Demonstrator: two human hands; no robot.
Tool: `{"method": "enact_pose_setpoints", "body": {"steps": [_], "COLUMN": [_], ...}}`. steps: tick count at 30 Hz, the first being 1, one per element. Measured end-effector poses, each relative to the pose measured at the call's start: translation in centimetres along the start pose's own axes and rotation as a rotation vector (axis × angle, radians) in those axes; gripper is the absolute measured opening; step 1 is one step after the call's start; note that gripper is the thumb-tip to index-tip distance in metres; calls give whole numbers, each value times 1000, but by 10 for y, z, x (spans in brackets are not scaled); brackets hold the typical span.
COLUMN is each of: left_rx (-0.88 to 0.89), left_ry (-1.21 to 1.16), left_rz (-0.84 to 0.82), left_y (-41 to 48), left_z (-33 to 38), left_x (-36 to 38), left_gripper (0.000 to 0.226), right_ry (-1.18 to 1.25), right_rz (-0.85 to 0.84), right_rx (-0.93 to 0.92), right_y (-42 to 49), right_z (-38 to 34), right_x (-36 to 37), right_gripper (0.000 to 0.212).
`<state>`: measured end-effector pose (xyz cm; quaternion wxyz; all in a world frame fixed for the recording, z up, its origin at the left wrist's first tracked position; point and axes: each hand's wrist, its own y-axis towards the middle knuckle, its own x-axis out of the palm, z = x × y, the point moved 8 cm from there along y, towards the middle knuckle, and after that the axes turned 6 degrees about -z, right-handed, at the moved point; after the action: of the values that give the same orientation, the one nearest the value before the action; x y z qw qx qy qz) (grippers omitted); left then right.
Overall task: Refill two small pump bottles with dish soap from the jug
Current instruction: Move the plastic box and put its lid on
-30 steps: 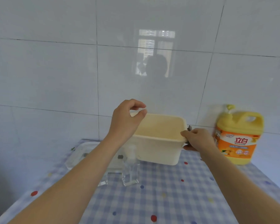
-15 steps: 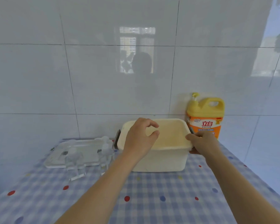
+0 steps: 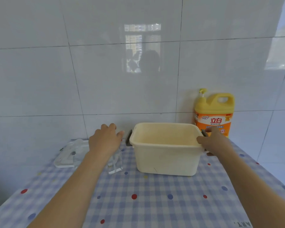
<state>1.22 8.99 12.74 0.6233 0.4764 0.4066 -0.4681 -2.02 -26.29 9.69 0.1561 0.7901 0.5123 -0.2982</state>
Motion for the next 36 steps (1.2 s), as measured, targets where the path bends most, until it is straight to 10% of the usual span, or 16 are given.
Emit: {"method": "enact_pose_setpoints", "body": {"steps": [8,23,36], "left_rx": [12,175,64], "left_ry": [254,-150,-783], "left_rz": [-124,386,-182], "left_y": [3,-45,-16], "left_z": [-6,45,108], "left_x": [5,-134,71], "left_gripper": [23,30,10], "right_ry": [1,145,282], "right_rz": [-75,271,201], "right_rx": [85,-293,-312], "right_y": [6,-32,-41], "right_z": [-7,-8,12], "right_x": [6,6,9], "right_gripper": [30,55,36]}}
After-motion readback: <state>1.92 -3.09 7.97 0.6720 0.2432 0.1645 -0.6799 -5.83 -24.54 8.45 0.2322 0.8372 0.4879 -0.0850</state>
